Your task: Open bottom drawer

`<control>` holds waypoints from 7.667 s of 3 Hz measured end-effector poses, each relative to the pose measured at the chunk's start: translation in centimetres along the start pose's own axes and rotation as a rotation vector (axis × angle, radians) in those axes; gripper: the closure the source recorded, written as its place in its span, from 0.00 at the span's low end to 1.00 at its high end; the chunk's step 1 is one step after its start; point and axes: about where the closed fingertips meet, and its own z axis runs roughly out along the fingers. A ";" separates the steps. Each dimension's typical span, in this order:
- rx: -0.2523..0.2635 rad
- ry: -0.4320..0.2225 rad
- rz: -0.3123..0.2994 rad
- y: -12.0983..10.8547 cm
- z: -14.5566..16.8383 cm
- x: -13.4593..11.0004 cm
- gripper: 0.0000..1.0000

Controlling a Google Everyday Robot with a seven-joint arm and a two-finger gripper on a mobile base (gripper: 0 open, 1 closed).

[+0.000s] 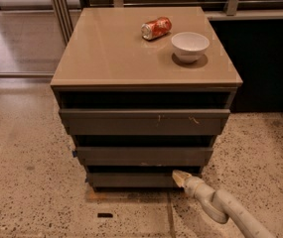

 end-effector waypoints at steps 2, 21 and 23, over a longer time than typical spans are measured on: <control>0.030 0.040 -0.035 -1.3 4.1 0.3 1.00; -0.433 0.652 0.339 7.9 -4.7 15.6 1.00; -0.477 0.578 0.312 9.7 -6.2 13.9 1.00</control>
Offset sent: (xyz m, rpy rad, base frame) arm 0.0534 0.0084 -0.0376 -0.1075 0.0390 -0.0320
